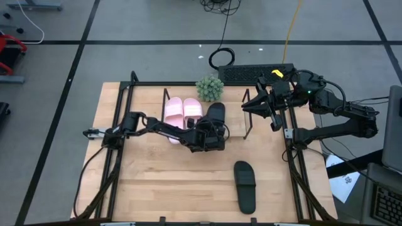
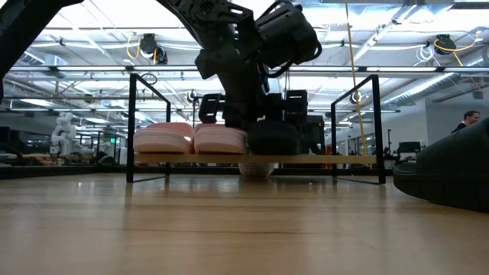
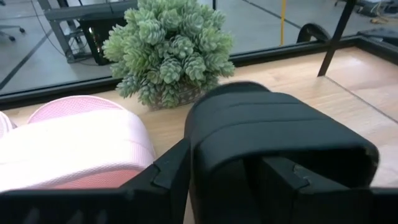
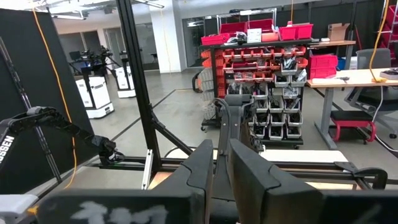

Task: Pick and place slides into the shelf
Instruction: Put the left black slipper on the shelf

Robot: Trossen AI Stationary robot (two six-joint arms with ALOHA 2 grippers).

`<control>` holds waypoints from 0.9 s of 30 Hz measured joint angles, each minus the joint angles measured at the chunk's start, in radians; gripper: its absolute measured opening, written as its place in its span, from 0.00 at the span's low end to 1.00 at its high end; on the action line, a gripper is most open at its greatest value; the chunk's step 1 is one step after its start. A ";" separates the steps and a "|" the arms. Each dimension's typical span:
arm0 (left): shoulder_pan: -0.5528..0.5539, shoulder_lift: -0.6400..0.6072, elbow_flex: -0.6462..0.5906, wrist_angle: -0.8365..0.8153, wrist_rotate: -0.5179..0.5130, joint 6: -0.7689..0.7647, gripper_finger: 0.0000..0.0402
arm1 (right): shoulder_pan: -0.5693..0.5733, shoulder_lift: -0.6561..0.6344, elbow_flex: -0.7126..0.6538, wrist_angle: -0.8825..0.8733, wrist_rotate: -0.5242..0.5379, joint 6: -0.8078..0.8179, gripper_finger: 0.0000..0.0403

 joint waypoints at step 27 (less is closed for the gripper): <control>0.011 0.000 0.000 0.024 0.045 -0.004 0.37 | 0.000 0.000 0.000 0.000 -0.031 0.004 0.11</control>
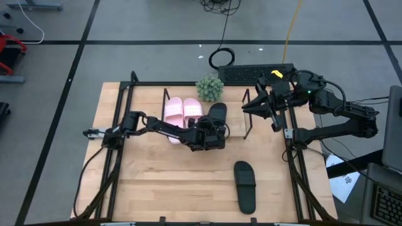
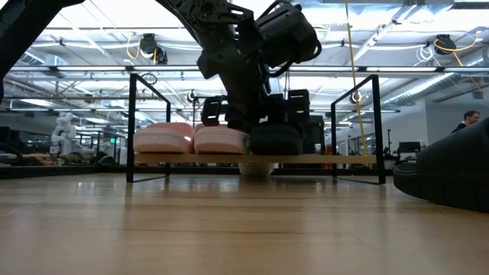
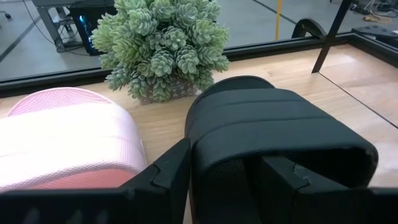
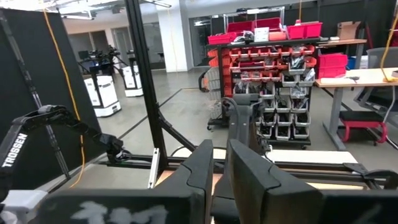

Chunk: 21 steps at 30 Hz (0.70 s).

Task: Pick and place slides into the shelf
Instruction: Put the left black slipper on the shelf

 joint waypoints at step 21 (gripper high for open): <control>0.002 0.000 0.000 0.000 0.021 -0.031 0.02 | 0.000 0.000 0.000 0.000 -0.018 0.000 0.11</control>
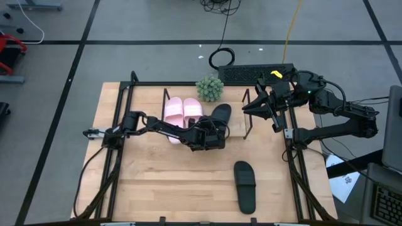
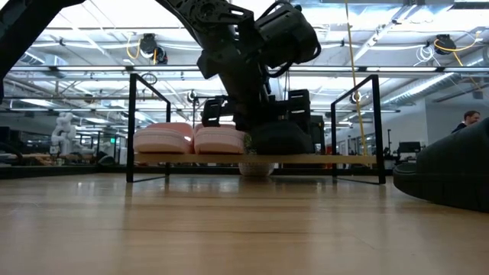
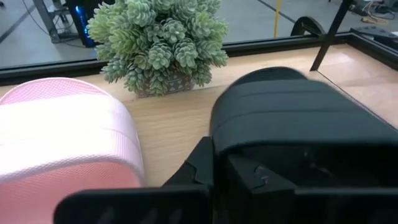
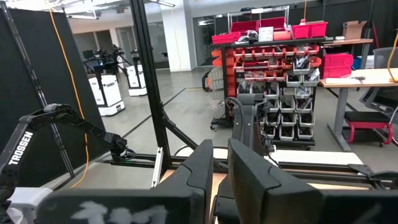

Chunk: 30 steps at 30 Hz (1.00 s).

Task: Pick and place slides into the shelf
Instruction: Put the left black slipper on the shelf

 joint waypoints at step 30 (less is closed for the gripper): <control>-0.015 0.002 0.076 -0.028 -0.065 -0.002 0.00 | 0.000 0.000 0.000 -0.023 -0.004 0.000 0.11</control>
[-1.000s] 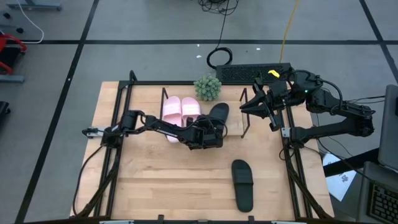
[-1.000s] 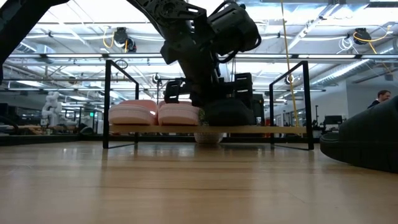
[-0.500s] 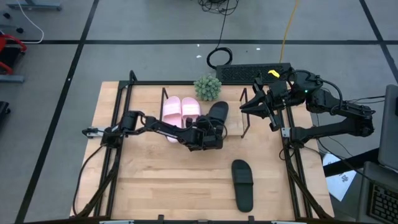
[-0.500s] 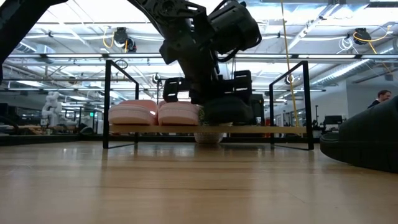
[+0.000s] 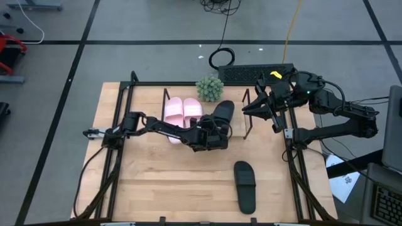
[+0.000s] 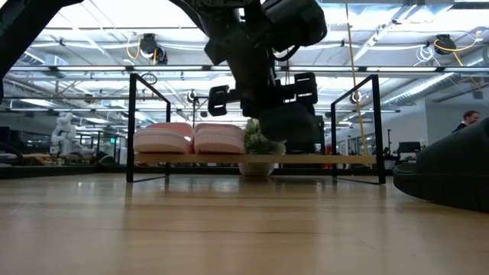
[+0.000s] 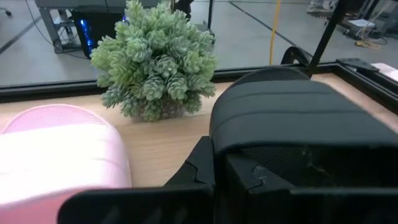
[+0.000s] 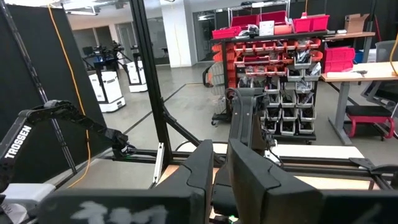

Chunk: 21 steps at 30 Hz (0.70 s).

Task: Pick and place slides into the shelf
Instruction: Put the left black slipper on the shelf

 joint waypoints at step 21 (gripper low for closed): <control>0.009 0.004 0.001 -0.251 0.073 -0.297 0.00 | 0.000 0.000 0.000 0.023 -0.026 0.023 0.11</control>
